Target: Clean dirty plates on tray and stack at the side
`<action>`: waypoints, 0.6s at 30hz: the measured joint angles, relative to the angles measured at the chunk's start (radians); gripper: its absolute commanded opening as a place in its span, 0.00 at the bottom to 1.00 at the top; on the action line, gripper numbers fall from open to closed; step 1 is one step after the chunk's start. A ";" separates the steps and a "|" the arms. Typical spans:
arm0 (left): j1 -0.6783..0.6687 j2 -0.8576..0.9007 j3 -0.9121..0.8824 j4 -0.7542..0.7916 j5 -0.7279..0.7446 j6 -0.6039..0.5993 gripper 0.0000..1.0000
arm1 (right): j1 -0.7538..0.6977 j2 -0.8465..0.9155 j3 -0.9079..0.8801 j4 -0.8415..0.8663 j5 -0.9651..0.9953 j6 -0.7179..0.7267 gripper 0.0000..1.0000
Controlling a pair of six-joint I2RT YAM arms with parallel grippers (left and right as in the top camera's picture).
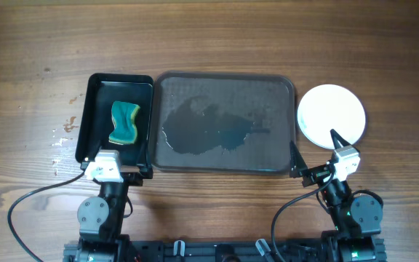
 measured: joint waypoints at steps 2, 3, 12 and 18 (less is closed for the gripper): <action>0.002 0.000 0.000 0.000 0.000 0.005 1.00 | 0.000 0.000 0.000 0.000 0.000 0.000 1.00; 0.002 0.000 0.000 0.000 0.000 0.006 1.00 | 0.000 0.000 0.000 0.000 0.000 0.000 1.00; 0.006 0.000 0.000 0.000 0.000 0.009 1.00 | 0.000 0.000 0.000 0.000 0.000 0.000 1.00; 0.006 0.000 0.000 0.000 0.000 0.009 1.00 | 0.000 0.000 0.000 0.000 0.000 0.000 1.00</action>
